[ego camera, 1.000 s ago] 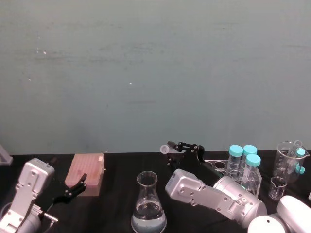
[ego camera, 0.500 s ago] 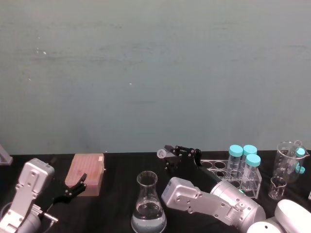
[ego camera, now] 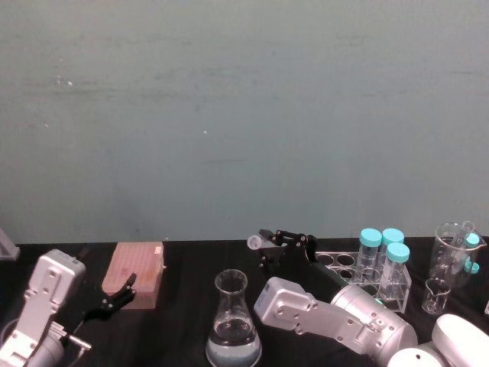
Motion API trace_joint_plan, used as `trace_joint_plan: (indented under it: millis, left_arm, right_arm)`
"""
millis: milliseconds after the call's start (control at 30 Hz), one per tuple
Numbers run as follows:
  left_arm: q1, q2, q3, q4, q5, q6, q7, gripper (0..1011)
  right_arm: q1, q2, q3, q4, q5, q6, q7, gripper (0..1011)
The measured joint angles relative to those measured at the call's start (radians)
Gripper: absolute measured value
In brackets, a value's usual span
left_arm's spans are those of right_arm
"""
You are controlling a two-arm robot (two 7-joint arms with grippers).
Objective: Pour the liquid from the test tube into the beaker using one hand.
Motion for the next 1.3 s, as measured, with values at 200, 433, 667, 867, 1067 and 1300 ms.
trace_joint_plan:
  millis: [200, 433, 667, 867, 1067, 1300]
  left_arm:
    - [0.000, 0.000, 0.000, 0.000, 0.000, 0.000, 0.000, 1000]
    - [0.000, 0.000, 0.000, 0.000, 0.000, 0.000, 0.000, 1000]
    - [0.000, 0.000, 0.000, 0.000, 0.000, 0.000, 0.000, 1000]
    - [0.000, 0.000, 0.000, 0.000, 0.000, 0.000, 0.000, 1000]
    - [0.000, 0.000, 0.000, 0.000, 0.000, 0.000, 0.000, 1000]
    - [0.000, 0.000, 0.000, 0.000, 0.000, 0.000, 0.000, 1000]
  right_arm:
    - [0.000, 0.000, 0.000, 0.001, -0.001, -0.002, 0.000, 209]
    - [0.001, 0.001, -0.001, 0.001, -0.002, -0.003, -0.001, 209]
    - [0.001, 0.001, -0.001, 0.001, -0.003, -0.004, -0.001, 209]
    - [0.003, 0.003, -0.003, 0.001, -0.010, 0.004, -0.001, 209]
    - [0.010, 0.004, -0.015, 0.001, -0.025, 0.008, 0.002, 209]
    - [0.015, 0.001, -0.032, -0.003, -0.040, 0.008, 0.005, 209]
